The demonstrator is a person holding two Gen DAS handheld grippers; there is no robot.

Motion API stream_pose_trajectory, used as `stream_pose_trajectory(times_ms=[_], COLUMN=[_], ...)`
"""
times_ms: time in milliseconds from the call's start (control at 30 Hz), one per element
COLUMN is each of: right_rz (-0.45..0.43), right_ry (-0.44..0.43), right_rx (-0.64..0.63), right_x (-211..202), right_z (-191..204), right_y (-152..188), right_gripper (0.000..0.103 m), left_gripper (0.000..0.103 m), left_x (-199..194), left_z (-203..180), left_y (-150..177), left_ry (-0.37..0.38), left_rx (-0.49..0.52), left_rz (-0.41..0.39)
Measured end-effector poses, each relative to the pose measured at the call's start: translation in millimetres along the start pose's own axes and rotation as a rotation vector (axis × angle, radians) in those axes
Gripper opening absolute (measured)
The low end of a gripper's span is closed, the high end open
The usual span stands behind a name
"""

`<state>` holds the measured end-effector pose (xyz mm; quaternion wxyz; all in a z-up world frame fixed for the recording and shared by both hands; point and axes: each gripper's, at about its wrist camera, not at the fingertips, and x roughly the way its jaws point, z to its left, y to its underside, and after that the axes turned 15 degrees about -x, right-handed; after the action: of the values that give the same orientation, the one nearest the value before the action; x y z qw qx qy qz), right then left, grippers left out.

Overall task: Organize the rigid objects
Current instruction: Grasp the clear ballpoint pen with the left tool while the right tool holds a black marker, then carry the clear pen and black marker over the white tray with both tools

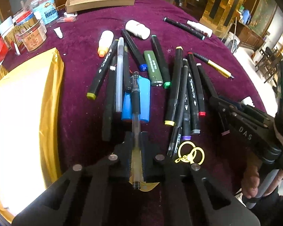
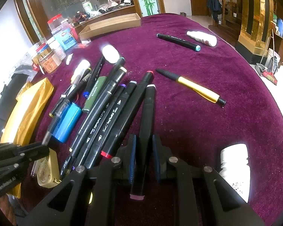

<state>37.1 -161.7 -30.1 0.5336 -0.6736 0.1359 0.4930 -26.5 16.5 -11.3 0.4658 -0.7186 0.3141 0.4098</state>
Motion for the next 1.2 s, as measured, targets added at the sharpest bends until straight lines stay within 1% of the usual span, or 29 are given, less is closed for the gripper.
stream_pose_trajectory(times_ms=[67,200,300,333,367,433,500,567,633,733,800,867,933,967,1000,1100,1133,1167,1200], right_rz=[-0.006,-0.078,-0.134,-0.150,-0.162,-0.180,-0.226,-0.271,-0.270,-0.278,-0.252,-0.208,-0.160,-0.146,-0.123,-0.072,-0.054,-0.042,-0.019], right_ry=[0.005,0.020,0.008,-0.013,-0.054,-0.095,-0.113,-0.163,-0.220,-0.337,-0.392,-0.446,-0.448,-0.461,-0.457,-0.414,-0.399,-0.391,-0.369], right_rx=[0.000,0.005,0.029,0.065,0.104,0.136,0.117,0.074,0.027,-0.071,-0.146,-0.218,-0.283,-0.292,-0.319,-0.411,-0.444,-0.463,-0.507], right_x=[-0.8,-10.2,-20.8,-25.5,-30.6,-41.0,-57.7,-74.0,-80.4,-83.6,-74.6,-55.1,-33.5,-31.6,-24.1,-10.6,-7.6,-12.8,-7.6], right_z=[-0.1,-0.7,-2.6,-5.5,-8.0,-5.3,11.3,36.5,60.8,114.2,153.1,193.3,226.1,233.6,245.9,276.4,283.0,287.6,292.6], right_y=[0.2,1.3,4.2,6.6,8.5,7.5,2.1,-7.5,-18.4,-33.8,-40.3,-43.8,-43.5,-43.6,-42.8,-37.6,-36.6,-33.5,-30.4], right_gripper=[0.015,0.014,0.014,0.014,0.014,0.014,0.014,0.014,0.014,0.014,0.014,0.014,0.014,0.014,0.014,0.014,0.014,0.014,0.014], left_gripper=[0.006,0.006,0.006,0.006,0.006,0.006,0.006,0.006,0.006,0.006,0.006,0.006,0.006,0.006,0.006,0.006,0.006,0.006,0.006], left_x=[-4.1,-28.2,-44.4,-53.1,-59.7,-78.4,-94.5,-107.0,-115.5,-111.9,-108.0,-103.8,-99.0,-100.5,-98.1,-94.9,-93.1,-91.7,-89.5], left_z=[2.1,5.1,14.2,21.2,27.2,48.2,69.7,93.4,121.2,146.7,162.8,177.1,189.9,195.6,200.8,209.5,212.5,213.5,215.9], left_y=[-1.0,4.1,11.8,15.9,18.4,24.9,29.6,34.9,39.3,42.3,44.8,46.0,47.2,49.7,50.4,52.9,54.2,55.5,56.8], left_ry=[0.021,0.102,0.114,0.119,0.116,0.115,0.094,0.050,-0.002,-0.063,-0.119,-0.136,-0.148,-0.164,-0.191,-0.212,-0.225,-0.234,-0.236], left_rx=[-0.020,-0.052,-0.088,-0.113,-0.135,-0.196,-0.263,-0.333,-0.408,-0.464,-0.496,-0.520,-0.548,-0.553,-0.558,-0.572,-0.574,-0.577,-0.581], left_rz=[-0.005,-0.051,-0.085,-0.105,-0.117,-0.157,-0.197,-0.226,-0.263,-0.276,-0.289,-0.294,-0.284,-0.290,-0.287,-0.272,-0.267,-0.261,-0.251])
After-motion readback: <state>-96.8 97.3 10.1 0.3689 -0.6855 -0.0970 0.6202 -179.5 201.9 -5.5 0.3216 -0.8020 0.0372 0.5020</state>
